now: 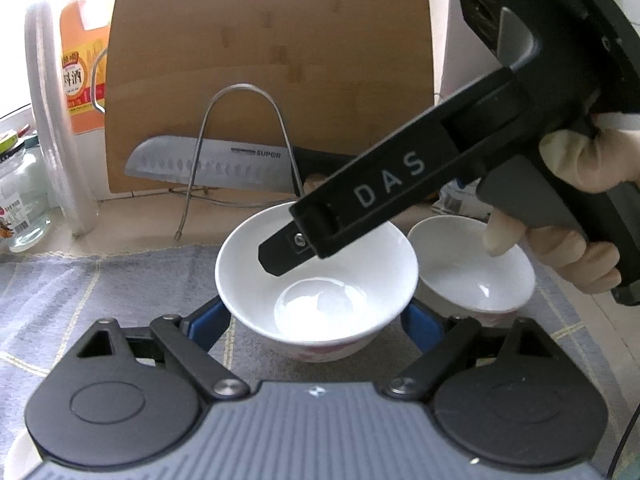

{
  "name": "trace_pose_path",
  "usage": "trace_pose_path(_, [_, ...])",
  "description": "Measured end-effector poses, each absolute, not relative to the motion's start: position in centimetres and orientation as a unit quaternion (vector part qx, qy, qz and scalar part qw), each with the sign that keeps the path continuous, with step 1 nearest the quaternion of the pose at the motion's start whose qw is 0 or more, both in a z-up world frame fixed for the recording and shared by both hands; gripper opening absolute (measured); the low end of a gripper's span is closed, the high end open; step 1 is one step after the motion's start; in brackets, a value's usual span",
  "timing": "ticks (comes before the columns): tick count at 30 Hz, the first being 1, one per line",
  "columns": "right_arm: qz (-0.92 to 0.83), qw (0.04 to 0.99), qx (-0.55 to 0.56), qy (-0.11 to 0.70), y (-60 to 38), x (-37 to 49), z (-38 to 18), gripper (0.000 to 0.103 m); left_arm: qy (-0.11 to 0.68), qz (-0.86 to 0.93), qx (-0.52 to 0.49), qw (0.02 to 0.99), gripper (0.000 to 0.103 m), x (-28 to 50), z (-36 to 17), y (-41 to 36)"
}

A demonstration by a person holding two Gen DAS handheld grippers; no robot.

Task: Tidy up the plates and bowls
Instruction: 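Lift the second bowl with the right tool and carry it toward the left tool's bowl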

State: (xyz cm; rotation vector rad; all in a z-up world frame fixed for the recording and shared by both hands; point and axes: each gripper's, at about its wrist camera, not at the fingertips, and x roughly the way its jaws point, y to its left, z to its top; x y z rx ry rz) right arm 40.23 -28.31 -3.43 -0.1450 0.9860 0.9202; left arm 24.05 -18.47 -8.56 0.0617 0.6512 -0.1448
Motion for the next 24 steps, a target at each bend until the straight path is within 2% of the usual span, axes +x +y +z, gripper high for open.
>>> trace_pose_path(24, [0.422,0.798,-0.077,0.423,-24.5,31.6,1.0,0.078,0.307,-0.079,0.033,0.948,0.091,17.3,-4.8,-15.4])
